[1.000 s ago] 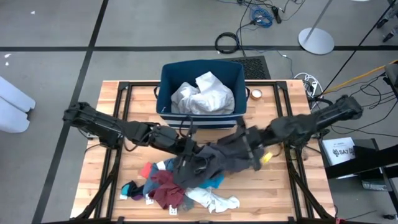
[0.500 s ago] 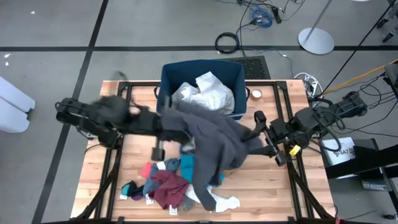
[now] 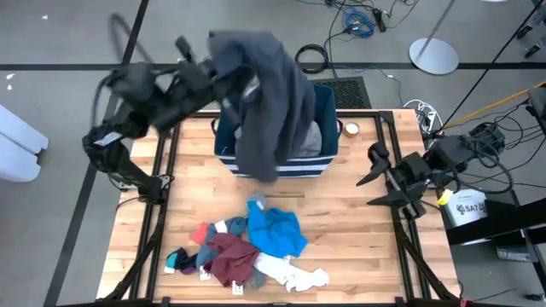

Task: Sort clothes
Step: Put the dark gray shorts into the blue bin

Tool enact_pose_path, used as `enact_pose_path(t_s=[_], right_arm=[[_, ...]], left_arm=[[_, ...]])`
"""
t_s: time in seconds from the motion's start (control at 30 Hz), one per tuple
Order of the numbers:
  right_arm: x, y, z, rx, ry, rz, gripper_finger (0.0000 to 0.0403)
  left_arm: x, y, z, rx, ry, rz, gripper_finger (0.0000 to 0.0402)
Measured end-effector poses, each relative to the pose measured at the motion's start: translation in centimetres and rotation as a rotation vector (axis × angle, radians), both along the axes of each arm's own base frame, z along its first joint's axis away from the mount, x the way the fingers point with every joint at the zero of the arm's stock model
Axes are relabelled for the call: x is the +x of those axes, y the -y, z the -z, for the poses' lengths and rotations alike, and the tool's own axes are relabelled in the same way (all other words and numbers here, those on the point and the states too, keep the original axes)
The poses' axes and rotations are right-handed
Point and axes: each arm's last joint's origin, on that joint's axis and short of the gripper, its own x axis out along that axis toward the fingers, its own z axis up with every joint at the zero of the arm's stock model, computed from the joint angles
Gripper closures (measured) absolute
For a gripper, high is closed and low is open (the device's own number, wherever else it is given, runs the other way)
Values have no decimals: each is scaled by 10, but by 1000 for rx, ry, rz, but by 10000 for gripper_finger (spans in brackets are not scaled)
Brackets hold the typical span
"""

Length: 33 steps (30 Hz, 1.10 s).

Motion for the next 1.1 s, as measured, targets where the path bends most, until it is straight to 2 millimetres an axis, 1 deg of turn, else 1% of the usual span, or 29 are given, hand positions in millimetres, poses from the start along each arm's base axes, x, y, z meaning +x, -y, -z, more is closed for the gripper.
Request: enact_pose_path(t_s=[0.1,0.2,0.33,0.47,0.53,0.63,0.77,0.87,1.0,1.1], right_arm=[[-8,4,-3,2,30,1,195],[-14,7,-4,-4,38,3,195],[-20,10,-3,-9,29,3,195],[-21,11,-2,-9,12,2,195],[-21,11,-1,-4,6,1,195],[-20,10,1,-1,-16,-1,195],[-19,10,5,6,-73,-4,195],[-19,11,8,16,-109,16,195],[-18,10,13,15,-160,23,195],[-18,10,15,19,-185,23,195]], left_arm=[[15,-22,9,-3,-70,-80,376],[31,-41,27,-67,-167,-100,376],[54,-61,60,-166,-359,-72,376],[79,-77,96,-214,-570,-85,376],[92,-86,114,-236,-652,-89,376],[110,-97,140,-280,-770,-42,376],[132,-113,177,-334,-921,-17,371],[146,-130,202,-356,-992,-14,370],[164,-151,229,-389,-1007,-1,369],[173,-166,251,-405,-1051,-14,368]])
